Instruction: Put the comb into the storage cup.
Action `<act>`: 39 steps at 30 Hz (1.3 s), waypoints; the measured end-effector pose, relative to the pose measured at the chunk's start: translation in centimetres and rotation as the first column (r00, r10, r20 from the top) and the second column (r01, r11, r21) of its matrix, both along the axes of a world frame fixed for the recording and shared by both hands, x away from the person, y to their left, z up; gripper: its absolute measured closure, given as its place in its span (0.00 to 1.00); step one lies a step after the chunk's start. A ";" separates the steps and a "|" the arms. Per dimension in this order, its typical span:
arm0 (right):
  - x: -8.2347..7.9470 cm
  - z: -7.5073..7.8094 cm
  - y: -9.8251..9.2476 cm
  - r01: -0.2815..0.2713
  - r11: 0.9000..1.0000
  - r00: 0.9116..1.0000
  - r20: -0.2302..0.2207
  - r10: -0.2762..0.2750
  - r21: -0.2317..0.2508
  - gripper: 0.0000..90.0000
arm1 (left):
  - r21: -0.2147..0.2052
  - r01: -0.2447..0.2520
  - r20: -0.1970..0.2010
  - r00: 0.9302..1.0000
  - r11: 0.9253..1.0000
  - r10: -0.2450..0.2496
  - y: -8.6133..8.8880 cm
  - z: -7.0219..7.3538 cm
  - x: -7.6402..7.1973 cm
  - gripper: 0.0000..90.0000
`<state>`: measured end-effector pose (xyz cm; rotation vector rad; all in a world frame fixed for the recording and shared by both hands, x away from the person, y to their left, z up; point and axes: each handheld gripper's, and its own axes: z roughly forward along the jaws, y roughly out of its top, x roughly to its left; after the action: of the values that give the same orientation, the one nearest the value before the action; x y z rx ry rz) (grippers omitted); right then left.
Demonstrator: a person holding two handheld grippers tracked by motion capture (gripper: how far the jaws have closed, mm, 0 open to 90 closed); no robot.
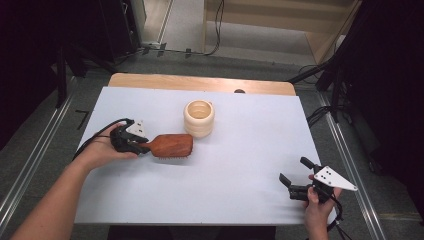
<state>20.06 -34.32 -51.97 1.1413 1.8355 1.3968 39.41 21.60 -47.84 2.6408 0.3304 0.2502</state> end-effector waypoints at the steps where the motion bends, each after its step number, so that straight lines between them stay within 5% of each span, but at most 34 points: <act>1: 0.0 0.0 0.0 -0.001 1.000 1.000 -0.001 0.001 -0.001 0.00 | 0.003 0.004 0.003 1.000 1.000 -0.004 0.0 0.0 0.0 0.67; 10: -0.1 0.0 0.0 0.009 1.000 1.000 0.005 -0.009 -0.003 0.00 | 0.033 0.085 0.031 0.996 0.996 -0.086 -0.3 0.2 -0.4 0.79; 16: -0.1 0.0 0.0 0.008 1.000 1.000 0.003 -0.008 -0.005 0.00 | 0.011 0.103 0.025 0.994 0.995 -0.103 -0.2 0.2 -0.6 0.80; 24: -0.1 0.0 0.0 0.010 1.000 1.000 0.005 -0.010 -0.002 0.00 | -0.004 0.085 0.061 0.995 0.996 -0.085 -0.1 1.1 -1.4 0.80; 39: -0.1 0.0 0.0 0.015 1.000 1.000 0.004 -0.015 -0.004 0.00 | -0.099 0.019 0.069 0.998 0.995 -0.012 0.5 1.0 -3.2 0.81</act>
<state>19.94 -34.29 -51.94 1.1476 1.8224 1.3851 36.25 22.07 -46.83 2.5292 0.2923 0.3108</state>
